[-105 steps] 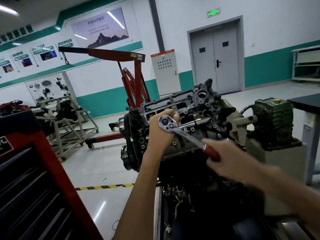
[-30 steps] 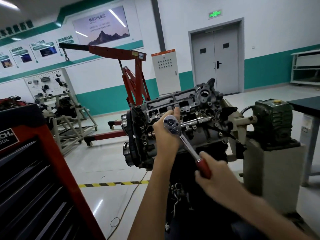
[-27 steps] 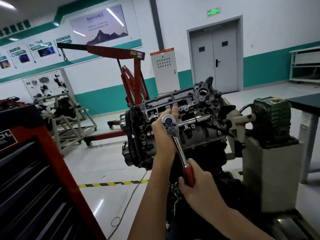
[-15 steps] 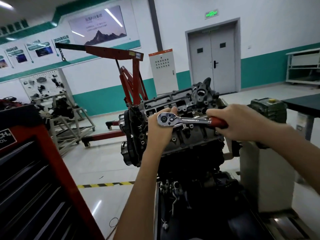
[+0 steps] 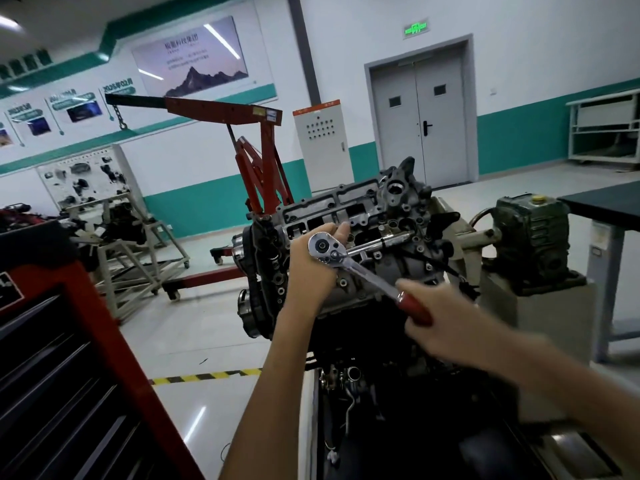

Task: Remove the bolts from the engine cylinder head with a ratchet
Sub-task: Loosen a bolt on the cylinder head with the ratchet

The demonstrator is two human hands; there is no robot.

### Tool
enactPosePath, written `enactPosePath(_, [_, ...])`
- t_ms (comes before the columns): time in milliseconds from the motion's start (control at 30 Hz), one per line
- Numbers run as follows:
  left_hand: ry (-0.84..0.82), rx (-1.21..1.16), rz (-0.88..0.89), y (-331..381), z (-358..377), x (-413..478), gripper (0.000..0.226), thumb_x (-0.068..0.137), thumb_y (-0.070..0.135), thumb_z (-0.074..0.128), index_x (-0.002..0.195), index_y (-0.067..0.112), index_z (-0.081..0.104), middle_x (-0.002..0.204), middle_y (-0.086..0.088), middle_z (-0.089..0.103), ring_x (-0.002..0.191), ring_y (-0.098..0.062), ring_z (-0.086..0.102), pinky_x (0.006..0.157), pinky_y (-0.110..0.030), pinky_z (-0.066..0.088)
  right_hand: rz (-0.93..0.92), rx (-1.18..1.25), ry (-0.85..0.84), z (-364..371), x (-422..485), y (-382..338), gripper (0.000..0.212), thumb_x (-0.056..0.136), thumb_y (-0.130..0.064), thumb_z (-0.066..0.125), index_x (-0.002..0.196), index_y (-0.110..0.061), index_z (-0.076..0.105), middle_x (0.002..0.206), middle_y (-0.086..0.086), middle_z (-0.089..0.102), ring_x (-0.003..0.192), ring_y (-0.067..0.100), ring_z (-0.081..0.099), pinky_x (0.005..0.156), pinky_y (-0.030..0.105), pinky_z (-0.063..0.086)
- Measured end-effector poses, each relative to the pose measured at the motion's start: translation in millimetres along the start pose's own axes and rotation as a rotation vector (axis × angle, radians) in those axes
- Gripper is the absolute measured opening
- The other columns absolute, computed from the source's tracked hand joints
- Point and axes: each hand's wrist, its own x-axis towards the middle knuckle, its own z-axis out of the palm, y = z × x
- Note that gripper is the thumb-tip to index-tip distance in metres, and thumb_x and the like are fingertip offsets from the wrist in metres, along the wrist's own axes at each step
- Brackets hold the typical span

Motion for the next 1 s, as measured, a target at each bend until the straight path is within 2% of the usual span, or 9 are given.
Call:
enactPosePath(133, [-0.179,0.114,0.019,5,-8,10,0.046,0.094,0.013,0.06,0.057,-0.008,0.045,0.05,0.005,0.039,0.051,-0.008,0.033,0.052,-0.022,0.029,-0.16,-0.533,-0.011,-73,33,13,0.021,0.08,-0.015,0.058,0.09,-0.031,0.047,0.057,-0.015,0.047,0.049,-0.004,0.048,0.044,0.009,0.033])
enactPosePath(200, [-0.126,0.087,0.022,5,-2,7,0.048,0.095,0.011,0.059,0.055,-0.009,0.041,0.048,0.004,0.033,0.049,-0.009,0.029,0.052,-0.028,0.025,-0.149,-0.534,0.013,-72,35,14,0.022,0.079,-0.016,0.059,0.087,-0.031,0.046,0.056,-0.016,0.046,0.051,-0.006,0.047,0.048,0.008,0.033])
enactPosePath(367, [0.14,-0.055,-0.063,-1,15,-1,0.048,0.094,0.008,0.059,0.05,0.0,0.042,0.047,0.004,0.035,0.046,-0.009,0.029,0.049,-0.025,0.025,0.051,0.004,0.089,17,-6,2,0.028,0.075,-0.013,0.061,0.079,-0.033,0.04,0.054,-0.006,0.049,0.039,0.002,0.046,0.042,0.015,0.038])
enactPosePath(433, [0.184,-0.083,-0.095,2,22,3,0.045,0.094,0.006,0.058,0.053,-0.008,0.047,0.051,-0.002,0.037,0.048,-0.009,0.03,0.05,-0.024,0.026,0.122,0.246,0.194,55,-15,-15,0.025,0.077,-0.009,0.061,0.08,-0.026,0.043,0.053,-0.005,0.047,0.038,0.006,0.046,0.04,0.017,0.038])
enactPosePath(533, [0.18,-0.058,-0.051,5,27,1,0.048,0.094,0.005,0.057,0.051,0.008,0.037,0.047,0.011,0.028,0.046,-0.004,0.024,0.048,-0.021,0.023,0.144,0.434,0.199,81,-19,-36,0.024,0.078,-0.005,0.059,0.074,-0.021,0.041,0.052,-0.003,0.041,0.038,0.007,0.04,0.039,0.019,0.036])
enactPosePath(633, [0.105,-0.046,-0.046,-1,13,0,0.049,0.094,0.006,0.059,0.05,0.014,0.039,0.043,0.013,0.031,0.043,-0.001,0.028,0.048,-0.017,0.026,0.092,0.2,0.115,44,-12,-21,0.02,0.076,-0.007,0.058,0.082,-0.023,0.048,0.057,0.0,0.05,0.042,0.01,0.045,0.044,0.024,0.042])
enactPosePath(733, [-0.098,0.006,-0.027,-4,-6,3,0.046,0.094,0.011,0.06,0.053,-0.002,0.043,0.048,0.006,0.034,0.047,-0.004,0.032,0.049,-0.02,0.026,-0.03,-0.188,-0.069,-24,11,4,0.019,0.08,-0.008,0.056,0.096,-0.019,0.054,0.064,-0.005,0.056,0.052,0.011,0.058,0.05,0.024,0.051])
enactPosePath(833, [-0.203,0.108,0.035,0,-11,8,0.037,0.085,0.013,0.063,0.056,-0.001,0.045,0.059,-0.006,0.042,0.058,-0.011,0.037,0.054,-0.024,0.031,-0.165,-0.545,0.007,-70,34,11,0.018,0.081,-0.015,0.058,0.096,-0.023,0.054,0.059,-0.013,0.05,0.051,0.001,0.05,0.046,0.011,0.034])
enactPosePath(1000, [-0.128,0.074,0.0,-2,-4,6,0.031,0.085,0.012,0.06,0.058,-0.002,0.055,0.057,-0.011,0.043,0.06,-0.013,0.04,0.053,-0.027,0.029,-0.064,-0.334,0.026,-29,15,15,0.02,0.079,-0.01,0.059,0.094,-0.022,0.053,0.056,-0.014,0.047,0.047,-0.002,0.05,0.044,0.013,0.042])
